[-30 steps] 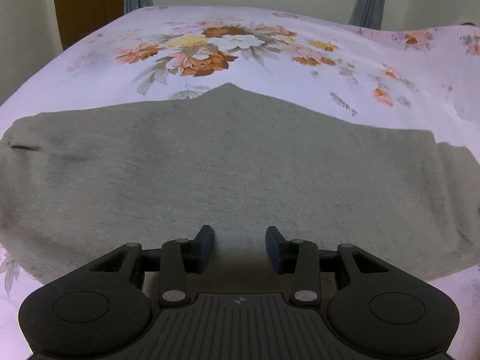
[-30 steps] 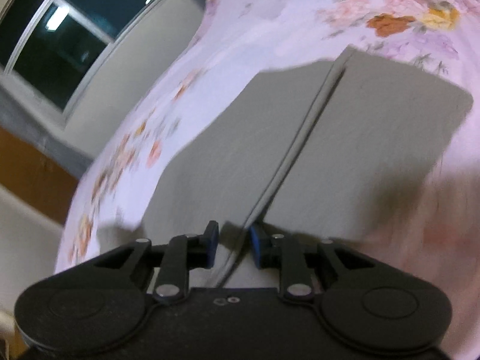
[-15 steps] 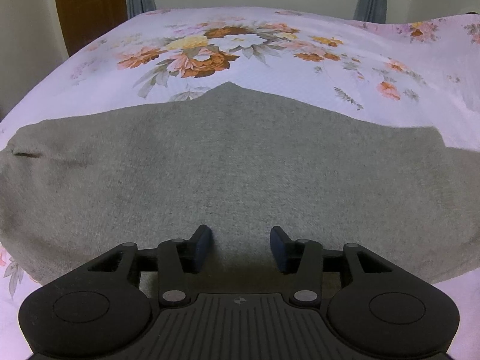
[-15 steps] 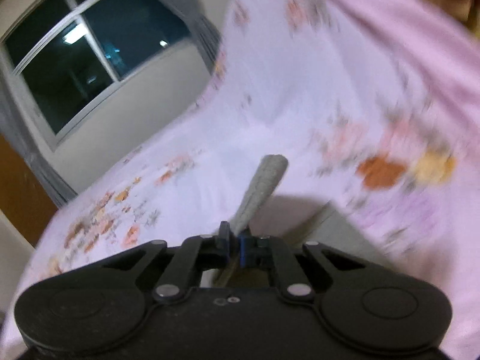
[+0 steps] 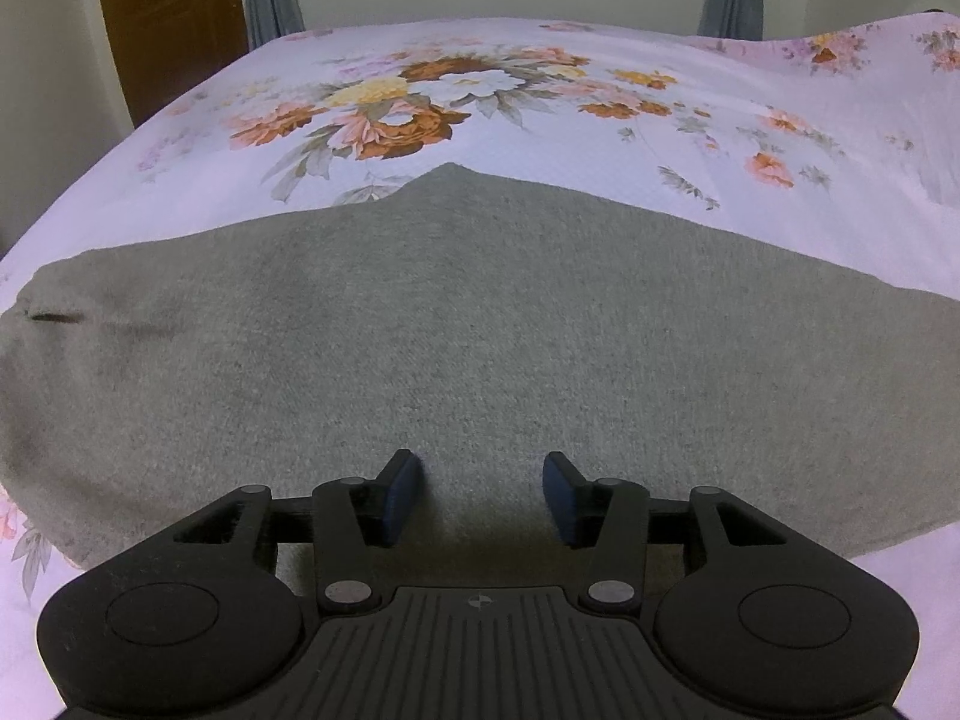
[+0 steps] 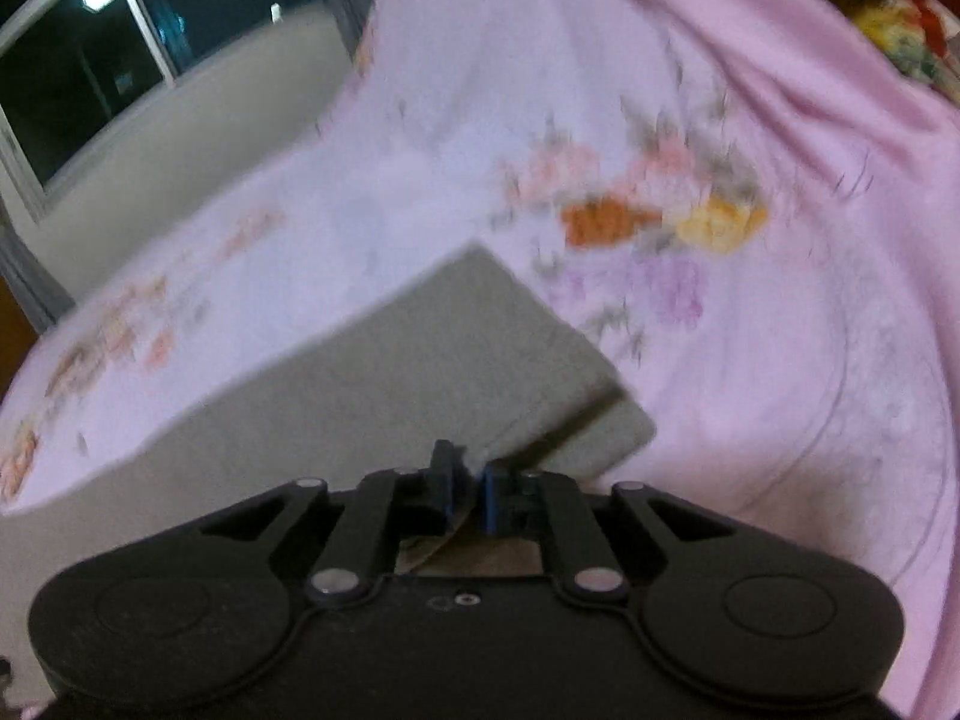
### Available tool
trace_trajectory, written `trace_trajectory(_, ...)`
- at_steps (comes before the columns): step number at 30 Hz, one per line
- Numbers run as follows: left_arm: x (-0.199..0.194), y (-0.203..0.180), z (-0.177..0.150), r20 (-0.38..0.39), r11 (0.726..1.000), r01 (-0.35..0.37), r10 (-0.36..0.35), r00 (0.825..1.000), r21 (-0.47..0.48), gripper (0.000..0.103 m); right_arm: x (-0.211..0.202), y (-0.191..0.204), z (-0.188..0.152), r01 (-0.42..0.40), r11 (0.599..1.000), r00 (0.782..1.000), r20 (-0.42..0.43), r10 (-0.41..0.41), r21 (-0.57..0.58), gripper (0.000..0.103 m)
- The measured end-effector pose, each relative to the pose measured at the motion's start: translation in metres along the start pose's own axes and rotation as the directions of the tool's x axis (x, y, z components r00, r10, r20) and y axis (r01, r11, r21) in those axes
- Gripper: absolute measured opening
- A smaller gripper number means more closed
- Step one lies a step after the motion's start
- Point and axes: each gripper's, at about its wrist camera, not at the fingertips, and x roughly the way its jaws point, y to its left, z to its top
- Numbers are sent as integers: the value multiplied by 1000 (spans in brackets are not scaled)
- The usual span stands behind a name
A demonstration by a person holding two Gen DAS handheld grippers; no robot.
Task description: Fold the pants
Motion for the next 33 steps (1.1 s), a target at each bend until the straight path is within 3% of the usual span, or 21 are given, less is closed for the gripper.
trace_trajectory(6,0,1,0,-1,1000,3,-3,1000,-7,49,-8,-4,3,45,998,999,4,-45,-43,17)
trace_trajectory(7,0,0,0,0,1000,9,-9,1000,-9,49,-14,-6,5,65,997,998,26,-64,-35,25)
trace_trajectory(9,-5,-3,1,12,1000,28,-28,1000,-7,49,-22,-9,7,90,996,995,52,-89,-15,29)
trace_trajectory(11,-10,-11,2,26,998,55,-55,998,7,49,-34,-6,9,70,998,995,77,-69,-6,29)
trace_trajectory(13,-14,-24,4,30,996,84,-85,996,26,49,-41,12,9,27,996,995,94,-19,-84,29)
trace_trajectory(15,-15,-39,7,23,992,118,-119,993,45,49,-40,39,4,-28,984,997,67,40,-177,29)
trace_trajectory(20,-6,-78,6,-3,983,150,-150,989,102,49,-12,88,-19,-142,952,989,-66,129,-271,28)
trace_trajectory(22,0,-86,2,4,986,129,-130,992,103,58,-1,104,-30,-148,932,988,-98,122,-332,27)
trace_trajectory(25,6,-90,1,16,989,115,-117,993,95,63,16,108,-39,-75,909,994,-105,35,-409,26)
trace_trajectory(29,2,-94,7,7,991,110,-111,994,75,63,8,99,-27,-85,942,993,-100,56,-324,26)
trace_trajectory(33,-8,-102,7,16,985,162,-164,986,62,63,-9,88,-25,-89,944,994,-90,64,-317,28)
